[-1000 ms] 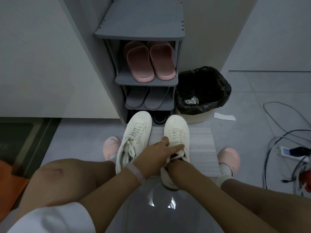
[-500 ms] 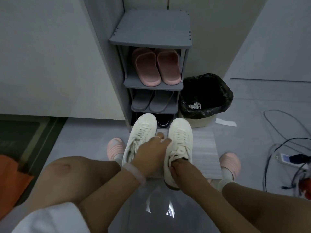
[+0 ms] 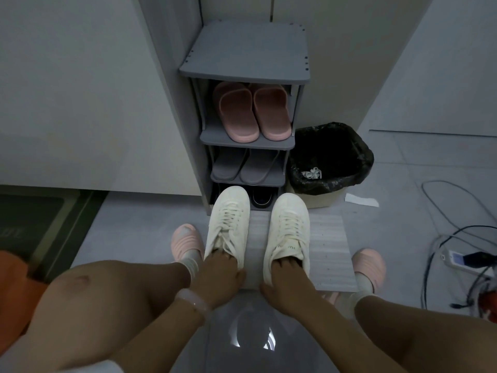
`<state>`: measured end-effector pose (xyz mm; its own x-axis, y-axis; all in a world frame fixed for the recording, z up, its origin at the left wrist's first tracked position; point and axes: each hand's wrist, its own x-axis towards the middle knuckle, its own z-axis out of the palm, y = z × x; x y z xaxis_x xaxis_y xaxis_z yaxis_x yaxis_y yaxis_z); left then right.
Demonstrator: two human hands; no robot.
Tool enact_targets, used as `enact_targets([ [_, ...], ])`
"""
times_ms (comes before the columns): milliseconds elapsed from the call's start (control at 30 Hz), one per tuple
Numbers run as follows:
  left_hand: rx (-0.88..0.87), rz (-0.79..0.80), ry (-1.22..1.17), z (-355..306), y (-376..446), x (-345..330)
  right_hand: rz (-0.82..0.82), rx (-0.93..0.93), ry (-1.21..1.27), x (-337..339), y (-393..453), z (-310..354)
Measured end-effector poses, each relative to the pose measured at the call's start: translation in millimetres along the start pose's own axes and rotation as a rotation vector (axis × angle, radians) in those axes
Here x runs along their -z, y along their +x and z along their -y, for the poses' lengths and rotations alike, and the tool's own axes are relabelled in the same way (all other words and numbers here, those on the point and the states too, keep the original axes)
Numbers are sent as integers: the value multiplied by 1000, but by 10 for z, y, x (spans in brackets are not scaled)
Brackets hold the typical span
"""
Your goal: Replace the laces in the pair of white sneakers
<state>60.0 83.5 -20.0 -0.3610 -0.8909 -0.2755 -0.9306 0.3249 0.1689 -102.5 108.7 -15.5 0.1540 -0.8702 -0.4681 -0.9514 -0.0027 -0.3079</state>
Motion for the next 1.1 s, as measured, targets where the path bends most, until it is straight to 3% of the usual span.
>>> enact_targets([
  [133,37,-8,37,-11,8,-108,-111,20,-84,-44,-28,-2],
  [300,-148,-143,-2,-113,-74,-34,-214,88,-106,-83,-12,-2],
  [433,-162,-18,-100,-183,109,-24,-198,106,-59,-11,84,8],
  [500,-288,32,-209,-153,166,10,-147,126,-40,28,101,-52],
  [567,-341,93,-312,-182,201,118,-111,161,116,132,92,-79],
  [600,-356,-24,-322,-177,232,112,-146,144,238,197,101,-84],
  [667,-149,6,-462,-234,245,181,-220,101,349,331,158,-98],
  [767,29,157,-589,-245,290,37,10,87,408,380,206,-122],
  [833,126,135,-679,-321,311,43,52,72,323,287,277,-165],
  [967,507,170,-1260,-345,358,196,-67,-53,456,185,317,-181],
  [1100,598,64,-1453,-347,289,325,-119,-127,625,148,202,-103],
])
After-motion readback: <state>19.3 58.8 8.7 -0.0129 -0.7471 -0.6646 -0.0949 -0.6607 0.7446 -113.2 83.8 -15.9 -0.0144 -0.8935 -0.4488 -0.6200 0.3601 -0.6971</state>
